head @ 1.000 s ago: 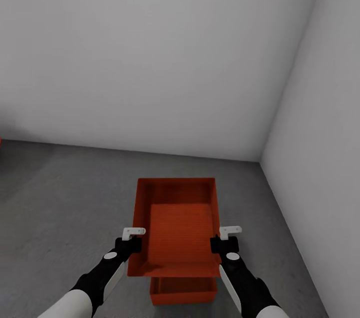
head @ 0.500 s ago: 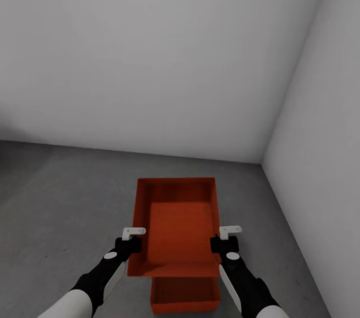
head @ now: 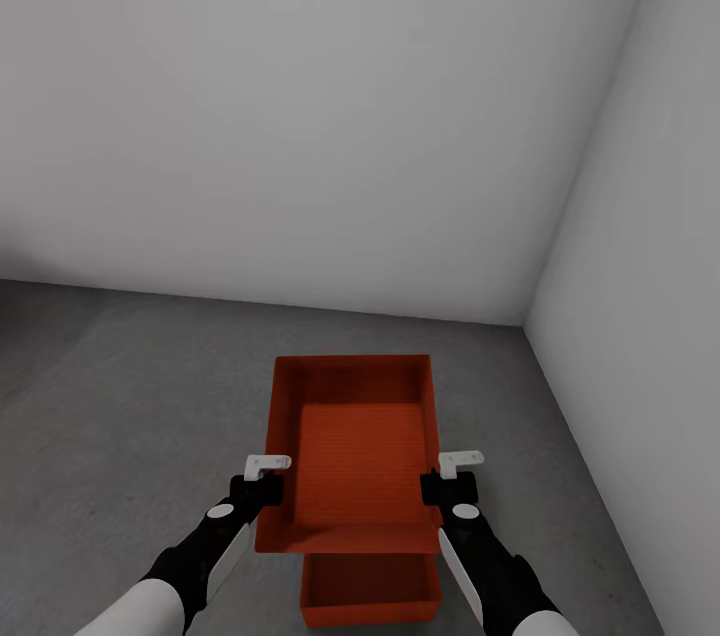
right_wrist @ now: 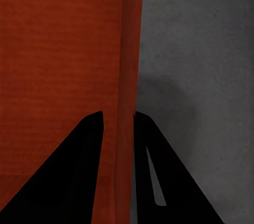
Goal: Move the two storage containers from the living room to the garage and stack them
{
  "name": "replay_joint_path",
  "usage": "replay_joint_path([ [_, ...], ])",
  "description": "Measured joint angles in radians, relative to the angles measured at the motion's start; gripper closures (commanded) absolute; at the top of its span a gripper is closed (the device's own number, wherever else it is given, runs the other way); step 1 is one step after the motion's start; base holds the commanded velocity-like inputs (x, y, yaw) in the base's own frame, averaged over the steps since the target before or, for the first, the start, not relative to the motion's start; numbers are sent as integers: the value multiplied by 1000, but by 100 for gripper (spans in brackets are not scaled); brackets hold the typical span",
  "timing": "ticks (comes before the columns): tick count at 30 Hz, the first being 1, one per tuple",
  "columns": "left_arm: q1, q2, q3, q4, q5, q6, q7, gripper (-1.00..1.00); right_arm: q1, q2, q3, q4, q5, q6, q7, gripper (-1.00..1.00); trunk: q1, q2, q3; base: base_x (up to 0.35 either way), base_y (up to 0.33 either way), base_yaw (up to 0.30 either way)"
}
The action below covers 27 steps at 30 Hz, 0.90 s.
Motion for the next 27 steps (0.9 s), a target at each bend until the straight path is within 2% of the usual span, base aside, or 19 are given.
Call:
replay_joint_path([
  [8,0,0,0,1,1,0,0,100,0,0,0,0,0,1,0,100,31,-56,-25,0,0,0],
  [15,0,0,1,0,0,-1,0,100,0,0,0,-2,0,1,0,100,31,-56,-25,0,0,0],
  [27,0,0,0,0,0,0,0,100,0,0,0,-1,0,1,0,100,77,-140,-63,0,0,0],
])
